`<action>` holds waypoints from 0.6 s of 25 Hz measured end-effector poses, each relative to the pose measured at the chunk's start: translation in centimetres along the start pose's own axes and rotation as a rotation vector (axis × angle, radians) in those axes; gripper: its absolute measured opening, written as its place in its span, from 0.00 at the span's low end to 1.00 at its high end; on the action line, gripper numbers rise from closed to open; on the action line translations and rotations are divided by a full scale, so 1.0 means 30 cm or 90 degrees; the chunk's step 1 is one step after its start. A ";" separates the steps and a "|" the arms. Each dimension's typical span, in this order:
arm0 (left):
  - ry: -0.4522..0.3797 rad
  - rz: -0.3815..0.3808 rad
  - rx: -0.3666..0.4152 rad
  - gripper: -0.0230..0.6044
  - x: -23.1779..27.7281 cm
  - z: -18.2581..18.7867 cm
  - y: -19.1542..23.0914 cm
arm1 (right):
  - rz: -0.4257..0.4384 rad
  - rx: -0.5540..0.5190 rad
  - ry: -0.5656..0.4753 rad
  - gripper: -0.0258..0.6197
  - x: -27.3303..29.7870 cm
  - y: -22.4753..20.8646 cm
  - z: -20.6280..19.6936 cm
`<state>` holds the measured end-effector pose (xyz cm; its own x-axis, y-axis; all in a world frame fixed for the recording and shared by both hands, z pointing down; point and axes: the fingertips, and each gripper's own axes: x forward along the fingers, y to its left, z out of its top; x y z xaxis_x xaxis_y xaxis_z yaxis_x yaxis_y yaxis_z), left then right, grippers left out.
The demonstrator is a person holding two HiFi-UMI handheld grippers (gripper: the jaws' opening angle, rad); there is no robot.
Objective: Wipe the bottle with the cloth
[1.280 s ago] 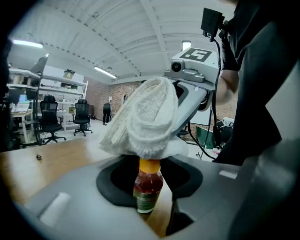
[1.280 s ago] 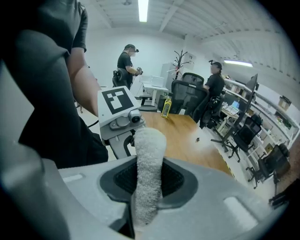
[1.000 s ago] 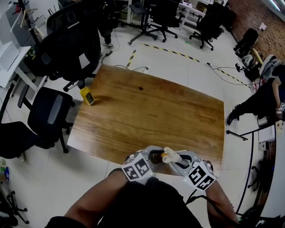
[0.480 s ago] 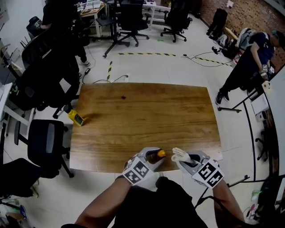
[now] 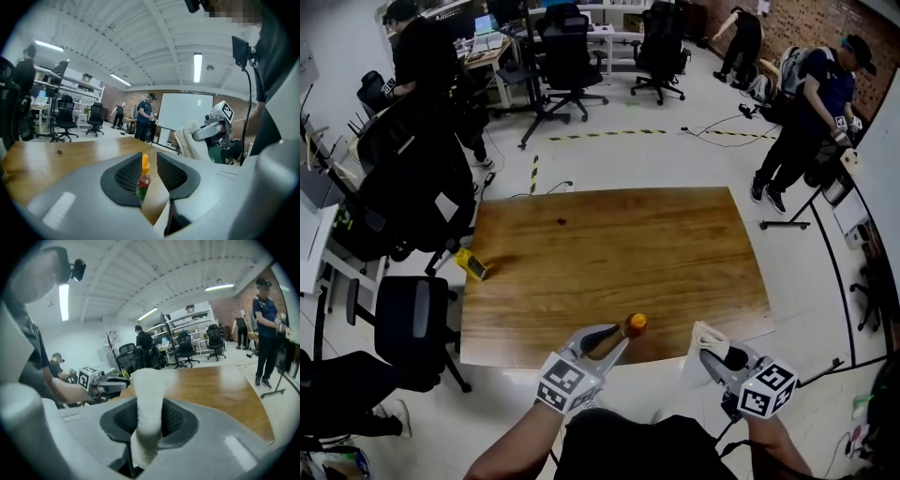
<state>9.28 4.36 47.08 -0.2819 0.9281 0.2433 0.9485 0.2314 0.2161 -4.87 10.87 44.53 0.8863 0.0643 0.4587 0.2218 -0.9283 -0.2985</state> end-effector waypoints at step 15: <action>0.016 0.238 -0.168 0.06 -0.205 -0.135 -0.438 | 0.147 0.023 -0.036 0.16 -0.278 -0.001 -0.137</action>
<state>-2.03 -5.59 46.59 0.0671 0.9256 0.3725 0.9176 -0.2038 0.3412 -13.93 8.86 44.15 0.9366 -0.1260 0.3270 0.0248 -0.9070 -0.4203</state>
